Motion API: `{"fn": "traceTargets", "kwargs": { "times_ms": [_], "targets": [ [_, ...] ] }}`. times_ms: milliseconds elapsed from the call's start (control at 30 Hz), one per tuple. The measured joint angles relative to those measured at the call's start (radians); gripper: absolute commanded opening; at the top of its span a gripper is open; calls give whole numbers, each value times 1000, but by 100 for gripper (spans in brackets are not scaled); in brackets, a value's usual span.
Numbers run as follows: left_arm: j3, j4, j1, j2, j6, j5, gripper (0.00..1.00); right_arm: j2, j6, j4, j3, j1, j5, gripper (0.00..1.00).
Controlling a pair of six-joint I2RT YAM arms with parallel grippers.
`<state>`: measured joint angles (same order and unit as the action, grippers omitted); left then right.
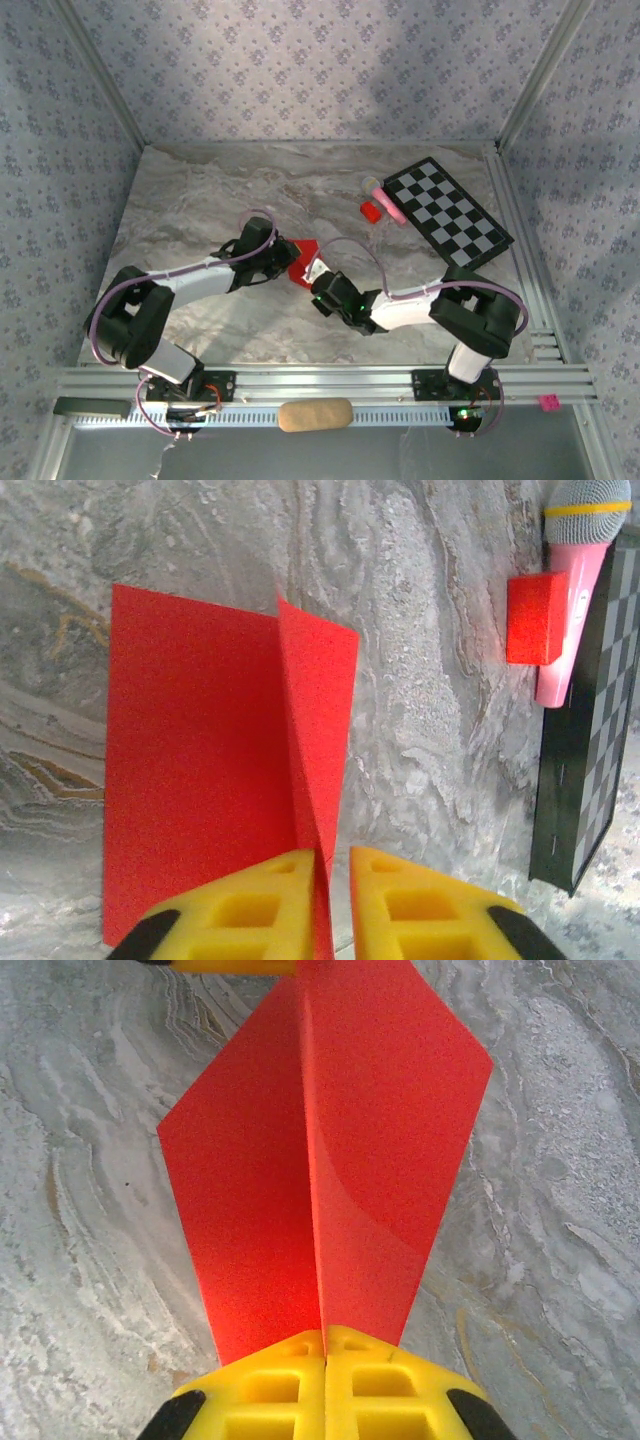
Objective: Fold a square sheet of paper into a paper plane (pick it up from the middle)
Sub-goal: Fourth fold the wing at the center of the table.
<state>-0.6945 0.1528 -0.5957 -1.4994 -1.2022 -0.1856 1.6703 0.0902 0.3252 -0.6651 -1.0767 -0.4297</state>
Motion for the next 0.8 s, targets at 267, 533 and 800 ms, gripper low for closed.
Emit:
{"fn": "traceTargets", "kwargs": {
  "times_ms": [267,533,800],
  "targets": [
    [0,-11,0,0,-3,0,29,0,18,24,1,13,34,3],
    [0,-25,20,0,-1,0,17,0,26,46,14,21,52,9],
    [0,-41,24,6,-1,0,4,0,33,45,14,21,52,16]
  ]
}}
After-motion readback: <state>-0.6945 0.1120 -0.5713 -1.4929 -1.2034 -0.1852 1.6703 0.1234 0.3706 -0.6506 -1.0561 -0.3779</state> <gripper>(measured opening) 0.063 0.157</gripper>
